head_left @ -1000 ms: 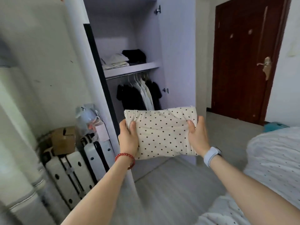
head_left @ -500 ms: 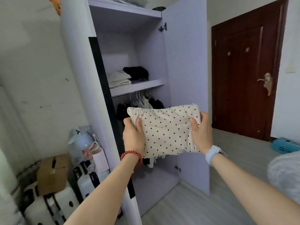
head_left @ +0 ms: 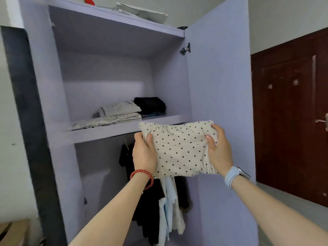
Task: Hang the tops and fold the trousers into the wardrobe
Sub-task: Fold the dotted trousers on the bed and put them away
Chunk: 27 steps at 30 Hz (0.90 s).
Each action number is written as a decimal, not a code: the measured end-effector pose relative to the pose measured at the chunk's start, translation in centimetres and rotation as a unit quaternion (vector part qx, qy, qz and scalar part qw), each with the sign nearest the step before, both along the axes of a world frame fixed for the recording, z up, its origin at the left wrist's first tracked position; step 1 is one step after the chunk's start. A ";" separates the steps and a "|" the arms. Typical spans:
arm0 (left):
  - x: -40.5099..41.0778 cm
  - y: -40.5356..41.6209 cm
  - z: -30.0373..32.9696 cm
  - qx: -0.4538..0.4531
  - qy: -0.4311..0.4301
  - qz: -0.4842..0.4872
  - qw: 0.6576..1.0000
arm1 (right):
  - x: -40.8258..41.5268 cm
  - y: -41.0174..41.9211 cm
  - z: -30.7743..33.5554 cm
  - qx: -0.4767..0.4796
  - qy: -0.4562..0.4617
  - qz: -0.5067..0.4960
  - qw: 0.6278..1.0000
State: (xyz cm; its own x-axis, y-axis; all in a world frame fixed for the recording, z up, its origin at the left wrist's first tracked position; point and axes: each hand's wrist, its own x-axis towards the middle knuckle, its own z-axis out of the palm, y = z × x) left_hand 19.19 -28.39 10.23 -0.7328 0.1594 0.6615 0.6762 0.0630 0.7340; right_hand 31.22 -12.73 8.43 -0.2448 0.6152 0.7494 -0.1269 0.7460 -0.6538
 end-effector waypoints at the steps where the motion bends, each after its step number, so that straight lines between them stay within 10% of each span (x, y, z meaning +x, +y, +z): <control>1: -1.4 1.4 0.7 -0.003 0.004 0.011 1.000 | -1.5 1.5 0.6 -0.001 0.000 0.002 1.000; 15: -25.6 2.7 10.7 -0.061 0.105 0.262 0.958 | -29.3 6.0 10.2 0.072 0.032 0.179 0.981; 27: -46.1 -3.0 19.6 -0.281 0.117 0.501 0.810 | -55.9 -0.2 18.3 0.138 0.004 0.238 0.962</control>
